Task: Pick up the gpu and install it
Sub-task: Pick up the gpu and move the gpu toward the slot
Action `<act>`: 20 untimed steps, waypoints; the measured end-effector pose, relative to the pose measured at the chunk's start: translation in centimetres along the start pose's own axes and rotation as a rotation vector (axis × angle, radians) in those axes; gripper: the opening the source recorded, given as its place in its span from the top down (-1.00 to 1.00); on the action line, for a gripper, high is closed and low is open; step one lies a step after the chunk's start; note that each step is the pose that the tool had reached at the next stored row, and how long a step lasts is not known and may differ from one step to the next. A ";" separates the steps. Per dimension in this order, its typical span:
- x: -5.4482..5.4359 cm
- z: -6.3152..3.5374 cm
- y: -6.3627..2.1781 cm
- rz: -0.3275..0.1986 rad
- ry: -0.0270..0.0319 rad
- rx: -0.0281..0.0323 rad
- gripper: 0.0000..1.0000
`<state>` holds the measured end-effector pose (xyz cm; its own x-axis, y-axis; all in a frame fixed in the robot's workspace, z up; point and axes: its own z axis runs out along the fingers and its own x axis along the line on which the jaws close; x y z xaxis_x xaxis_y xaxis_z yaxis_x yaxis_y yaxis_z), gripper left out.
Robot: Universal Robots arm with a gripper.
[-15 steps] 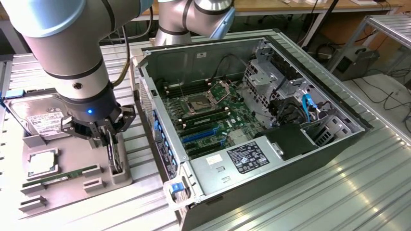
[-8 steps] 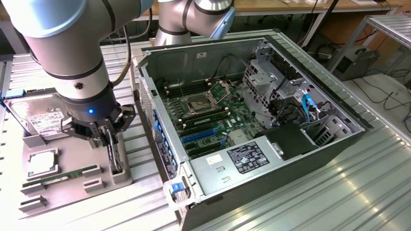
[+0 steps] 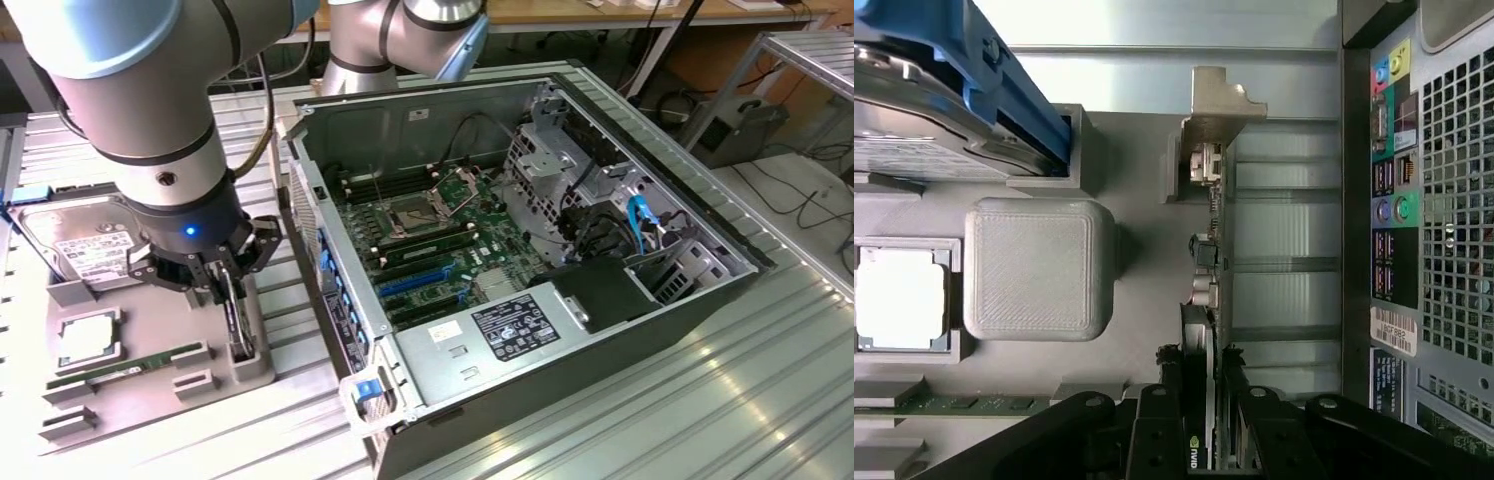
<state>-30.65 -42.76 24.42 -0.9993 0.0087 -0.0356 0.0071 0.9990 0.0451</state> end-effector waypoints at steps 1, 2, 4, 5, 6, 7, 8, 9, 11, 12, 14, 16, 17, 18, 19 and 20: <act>0.0 -0.10 0.01 -0.001 -0.0003 -0.0007 0.47; 0.0 -0.31 0.01 -0.002 0.0000 -0.0014 0.47; 0.0 -0.84 0.03 -0.005 0.0004 -0.0034 0.47; 0.0 -1.18 0.05 -0.007 0.0003 -0.0042 0.47; 0.0 -1.51 0.06 -0.008 0.0004 -0.0047 0.47; -0.1 -1.92 0.08 -0.010 0.0005 -0.0053 0.47; -0.1 -2.32 0.10 -0.011 0.0006 -0.0058 0.47; -0.1 -2.90 0.12 -0.013 0.0007 -0.0064 0.47; -0.2 -4.53 0.12 -0.016 0.0008 -0.0083 0.47; -0.2 -5.25 0.08 -0.017 0.0009 -0.0090 0.47; -0.3 -6.58 -0.04 -0.018 0.0009 -0.0102 0.47; -0.5 -8.09 -0.25 -0.019 0.0010 -0.0110 0.47; -0.5 -8.59 -0.34 -0.019 0.0009 -0.0113 0.47; -0.7 -9.45 -0.51 -0.020 0.0010 -0.0117 0.47; -0.8 -10.13 -0.66 -0.020 0.0011 -0.0120 0.47; -0.9 -10.58 -0.76 -0.020 0.0011 -0.0122 0.47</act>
<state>-30.17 -44.00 34.98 -0.9993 -0.0115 -0.0355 -0.0135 0.9983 0.0566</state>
